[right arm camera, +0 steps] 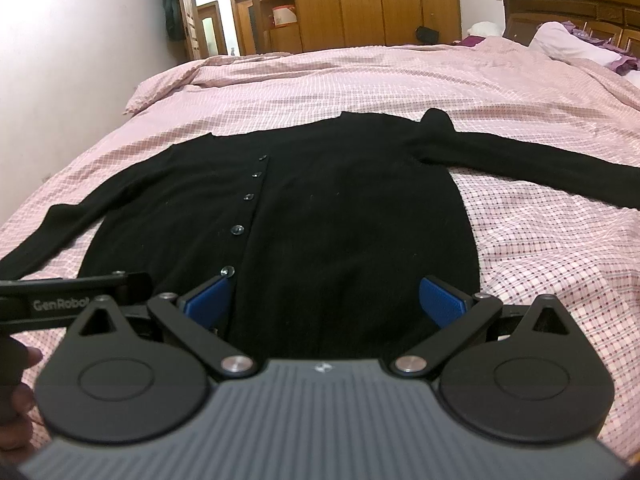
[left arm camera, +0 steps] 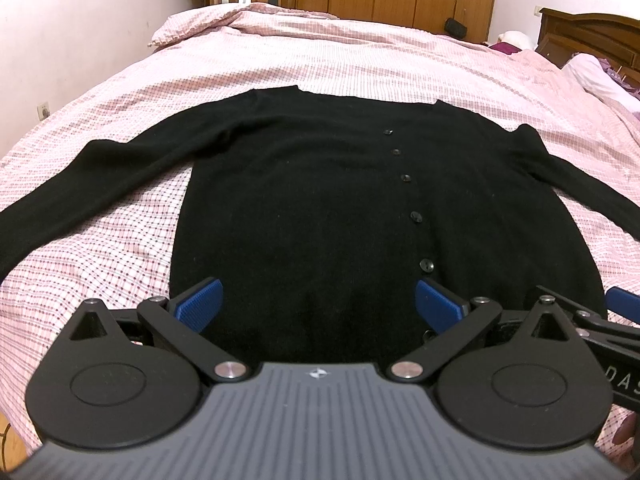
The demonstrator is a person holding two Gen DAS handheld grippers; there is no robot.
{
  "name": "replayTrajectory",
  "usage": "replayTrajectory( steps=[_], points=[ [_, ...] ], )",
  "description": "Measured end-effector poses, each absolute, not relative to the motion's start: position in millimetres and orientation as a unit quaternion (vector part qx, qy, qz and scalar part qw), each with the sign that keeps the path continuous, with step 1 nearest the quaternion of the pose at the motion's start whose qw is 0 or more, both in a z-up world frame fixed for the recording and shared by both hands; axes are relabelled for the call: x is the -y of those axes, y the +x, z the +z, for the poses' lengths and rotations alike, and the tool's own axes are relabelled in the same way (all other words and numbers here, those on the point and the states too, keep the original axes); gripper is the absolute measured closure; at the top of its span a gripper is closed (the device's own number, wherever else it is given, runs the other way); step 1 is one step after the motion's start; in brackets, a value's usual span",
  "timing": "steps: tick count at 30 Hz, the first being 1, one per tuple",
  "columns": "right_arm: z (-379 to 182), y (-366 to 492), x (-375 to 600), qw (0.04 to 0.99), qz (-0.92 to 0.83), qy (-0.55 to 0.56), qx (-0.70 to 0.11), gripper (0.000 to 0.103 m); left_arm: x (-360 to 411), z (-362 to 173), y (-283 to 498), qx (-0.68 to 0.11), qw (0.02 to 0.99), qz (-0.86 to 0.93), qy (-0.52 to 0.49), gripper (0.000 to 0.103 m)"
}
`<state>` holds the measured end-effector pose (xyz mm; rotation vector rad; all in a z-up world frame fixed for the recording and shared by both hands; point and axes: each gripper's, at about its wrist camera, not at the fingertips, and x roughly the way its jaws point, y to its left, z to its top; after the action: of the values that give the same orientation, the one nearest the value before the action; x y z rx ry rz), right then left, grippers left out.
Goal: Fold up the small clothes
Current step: 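Grasp the cuff of the sleeve nearest the right gripper with the right gripper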
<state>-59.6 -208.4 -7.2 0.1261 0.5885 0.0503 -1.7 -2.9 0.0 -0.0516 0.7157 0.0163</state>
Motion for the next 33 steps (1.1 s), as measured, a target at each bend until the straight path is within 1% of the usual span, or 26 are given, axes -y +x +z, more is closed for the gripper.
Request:
replayTrajectory(
  steps=[10,17,26,33],
  points=[
    [-4.0,-53.5,213.5,0.956,0.049,0.074,-0.281,0.000,-1.9,0.1,7.6,-0.345,0.938,0.013,-0.020,0.000],
    [4.6,-38.3,235.0,0.958,0.047,0.084,-0.270,0.000,-1.6,9.3,29.0,-0.346,0.938,0.002,-0.011,0.000],
    [18.0,-11.4,305.5,0.962,-0.030,0.113,-0.246,0.000,12.9,27.2,70.7,-0.343,0.939,-0.009,-0.008,0.000],
    [9.7,5.3,384.5,0.944,-0.100,0.197,-0.245,0.000,34.7,27.8,108.2,-0.349,0.937,-0.016,-0.004,0.000]
  ],
)
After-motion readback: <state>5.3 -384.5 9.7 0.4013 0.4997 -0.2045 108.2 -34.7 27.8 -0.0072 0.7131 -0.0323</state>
